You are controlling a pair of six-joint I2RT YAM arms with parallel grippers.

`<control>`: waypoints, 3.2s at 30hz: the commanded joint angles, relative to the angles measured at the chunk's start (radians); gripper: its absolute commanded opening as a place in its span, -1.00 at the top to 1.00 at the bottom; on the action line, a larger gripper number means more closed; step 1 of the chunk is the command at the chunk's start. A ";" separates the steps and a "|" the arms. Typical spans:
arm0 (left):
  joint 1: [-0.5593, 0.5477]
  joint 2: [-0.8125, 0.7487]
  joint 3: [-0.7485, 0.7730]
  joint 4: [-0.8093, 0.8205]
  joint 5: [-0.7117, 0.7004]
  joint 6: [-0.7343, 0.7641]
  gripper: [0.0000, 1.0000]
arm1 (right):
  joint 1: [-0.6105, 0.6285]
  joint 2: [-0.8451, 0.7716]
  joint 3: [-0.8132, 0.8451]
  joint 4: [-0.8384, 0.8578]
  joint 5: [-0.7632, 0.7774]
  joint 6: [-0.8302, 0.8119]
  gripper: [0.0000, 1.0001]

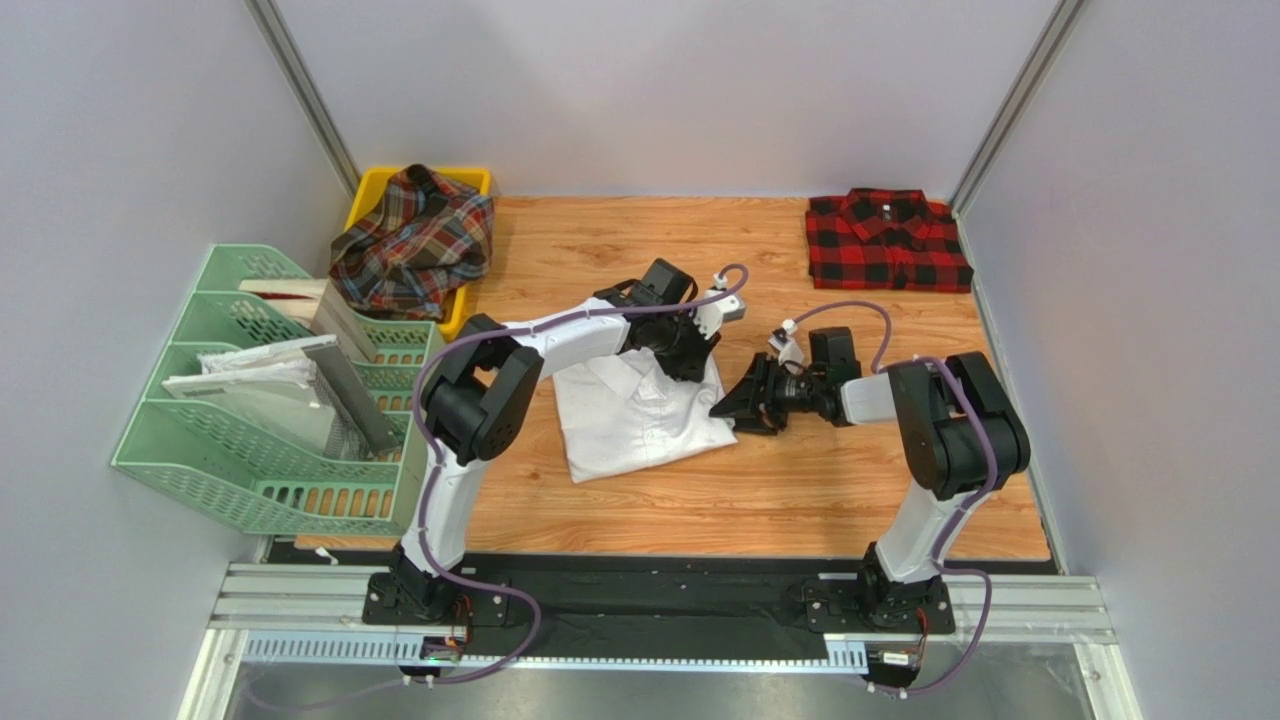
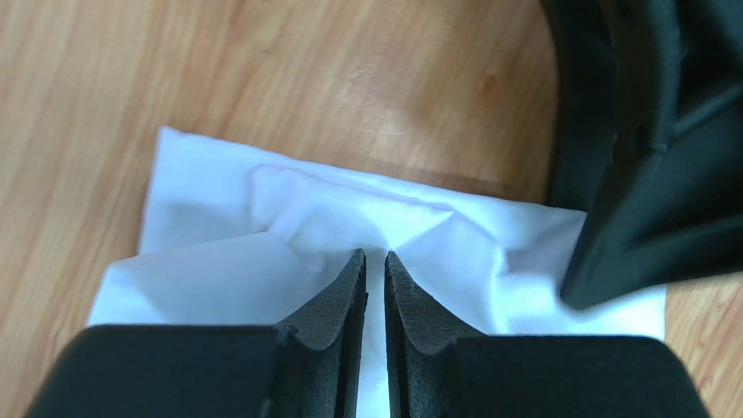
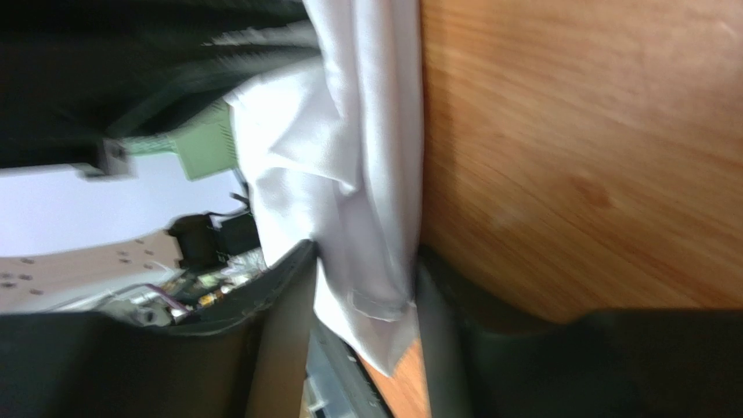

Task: Fold and stack the long sleeve shirts
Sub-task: Neatly place the folded shirt to the corner

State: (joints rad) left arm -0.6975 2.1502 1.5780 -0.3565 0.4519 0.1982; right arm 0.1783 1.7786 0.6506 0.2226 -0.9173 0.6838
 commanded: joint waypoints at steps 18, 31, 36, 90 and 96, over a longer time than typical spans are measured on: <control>0.038 -0.064 0.000 0.031 0.036 -0.049 0.62 | 0.018 -0.013 -0.016 0.004 0.051 -0.040 -0.57; 0.038 -0.020 0.040 0.007 0.041 -0.063 0.61 | 0.059 0.212 0.067 0.133 0.144 0.074 -0.42; 0.049 -0.013 0.048 0.010 0.054 -0.086 0.61 | 0.066 0.232 0.098 0.143 0.166 0.091 0.35; -0.292 -0.374 -0.343 0.134 -0.254 0.380 1.00 | -0.002 -0.011 0.037 -0.020 0.038 0.235 -1.00; -0.281 -0.371 -0.337 0.129 -0.242 0.380 1.00 | 0.003 -0.025 -0.012 0.192 -0.015 0.333 -1.00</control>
State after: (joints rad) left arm -0.9833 1.8069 1.2083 -0.2180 0.1650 0.5888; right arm 0.1741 1.7515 0.6628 0.2405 -0.8963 0.9401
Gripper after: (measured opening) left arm 0.007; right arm 0.998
